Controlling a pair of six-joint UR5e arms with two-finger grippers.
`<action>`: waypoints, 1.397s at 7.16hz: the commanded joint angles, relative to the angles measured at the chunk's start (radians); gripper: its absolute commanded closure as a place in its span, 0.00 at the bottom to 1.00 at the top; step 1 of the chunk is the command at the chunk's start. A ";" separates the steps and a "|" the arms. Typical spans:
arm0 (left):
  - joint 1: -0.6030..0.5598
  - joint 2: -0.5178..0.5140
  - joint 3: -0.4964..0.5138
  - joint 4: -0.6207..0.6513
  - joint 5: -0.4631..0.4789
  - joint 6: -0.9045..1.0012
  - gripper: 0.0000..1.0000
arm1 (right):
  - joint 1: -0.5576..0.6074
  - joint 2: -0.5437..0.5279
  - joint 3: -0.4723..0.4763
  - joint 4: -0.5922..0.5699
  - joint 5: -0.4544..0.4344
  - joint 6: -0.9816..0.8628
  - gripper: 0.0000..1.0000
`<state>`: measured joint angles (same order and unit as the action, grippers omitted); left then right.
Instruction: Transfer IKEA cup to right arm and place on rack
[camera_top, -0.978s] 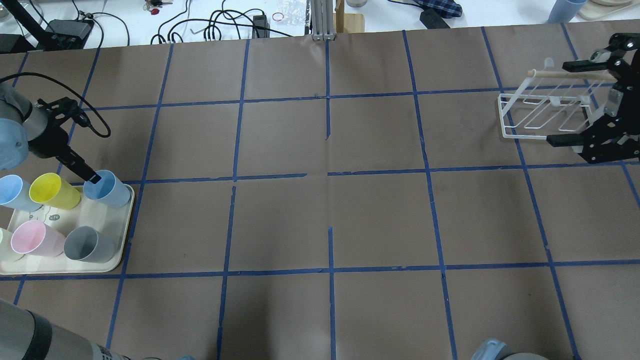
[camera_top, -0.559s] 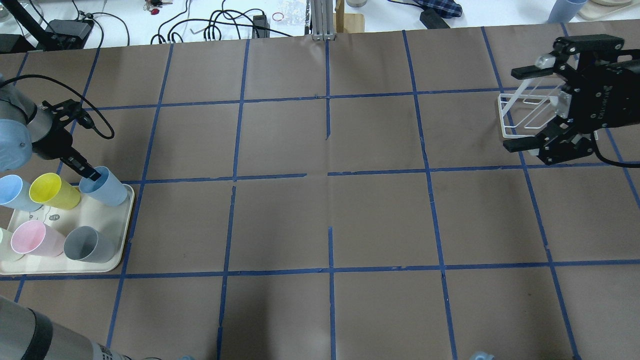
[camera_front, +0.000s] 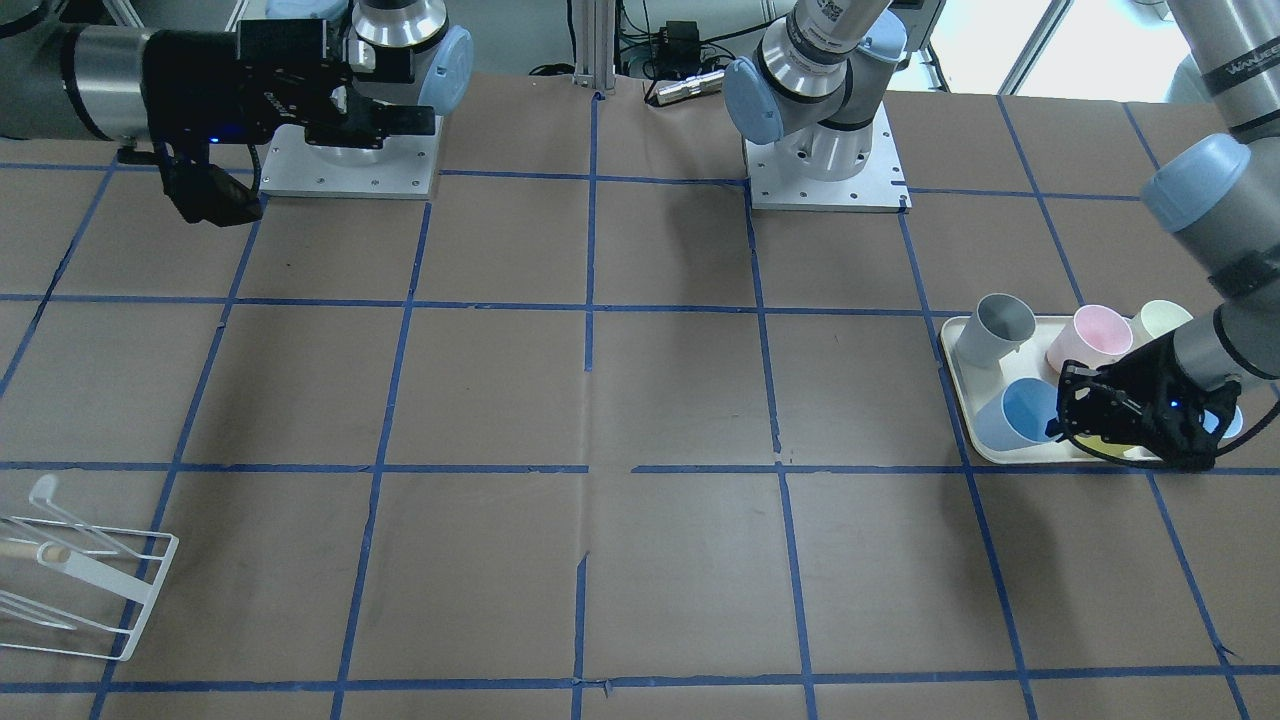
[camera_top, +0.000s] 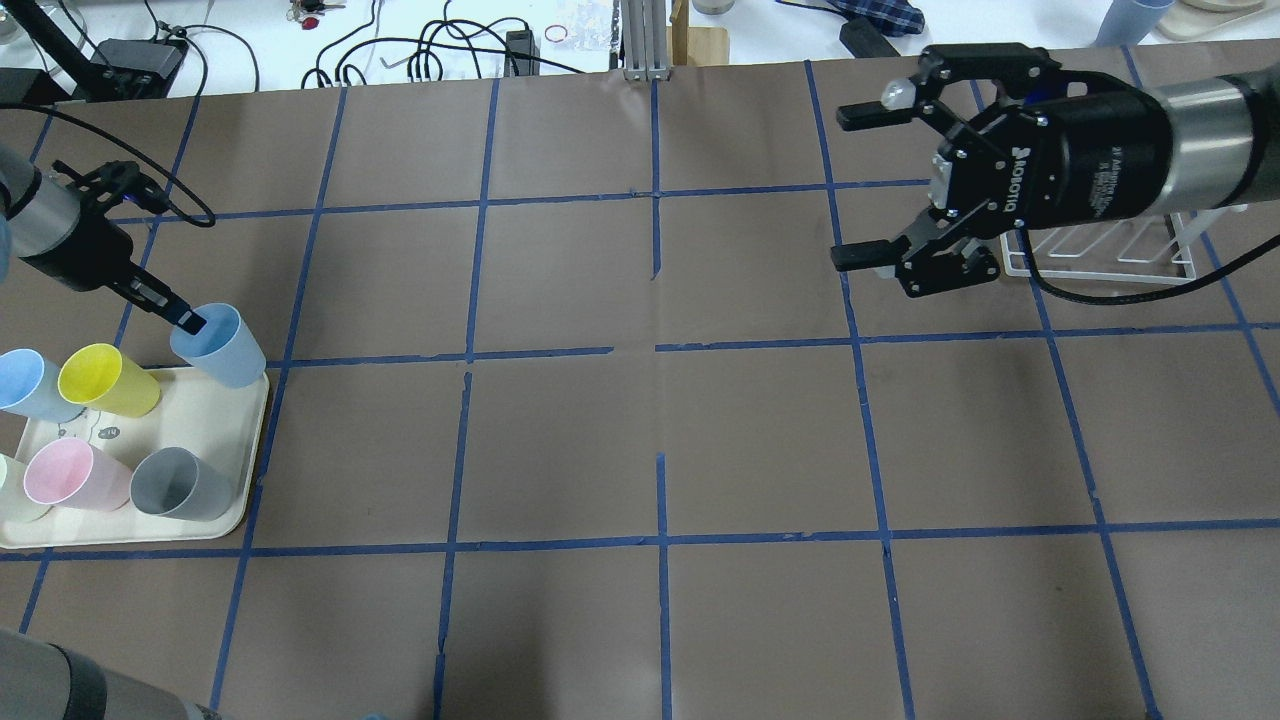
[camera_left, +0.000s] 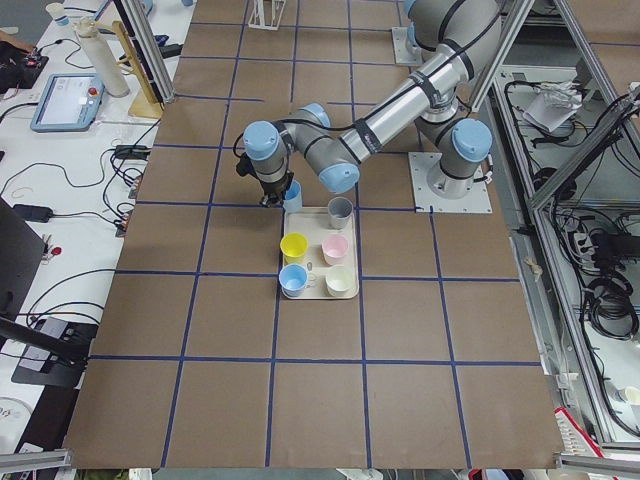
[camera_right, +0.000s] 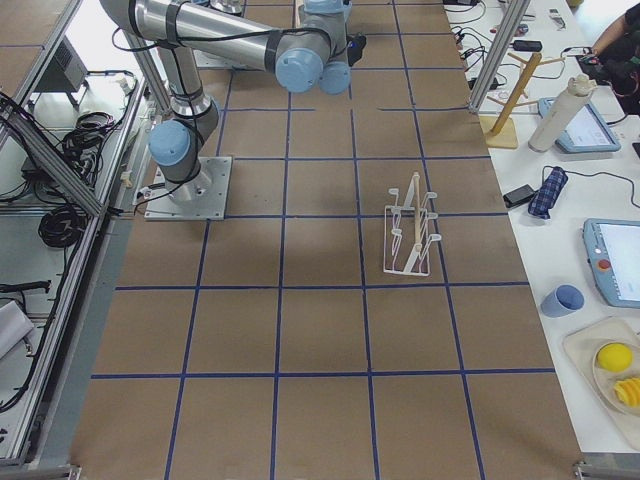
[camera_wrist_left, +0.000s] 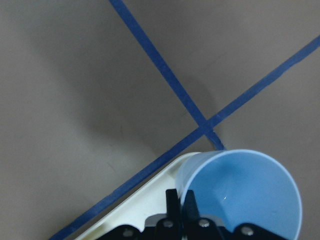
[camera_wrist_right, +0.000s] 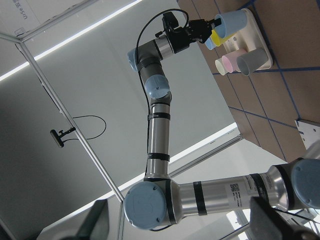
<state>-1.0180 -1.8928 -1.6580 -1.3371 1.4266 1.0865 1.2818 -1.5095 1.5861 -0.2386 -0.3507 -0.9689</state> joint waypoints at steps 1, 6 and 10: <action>-0.005 0.037 0.146 -0.356 -0.180 -0.180 1.00 | 0.088 0.000 0.000 0.001 0.110 -0.028 0.00; -0.101 0.096 0.181 -1.022 -0.785 -0.376 1.00 | 0.108 -0.020 -0.005 0.010 0.107 -0.062 0.00; -0.273 0.147 0.091 -1.179 -1.188 -0.373 1.00 | 0.116 -0.028 -0.012 0.013 0.114 -0.071 0.00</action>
<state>-1.2426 -1.7662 -1.5281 -2.4899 0.3531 0.7112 1.3965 -1.5406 1.5761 -0.2260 -0.2431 -1.0449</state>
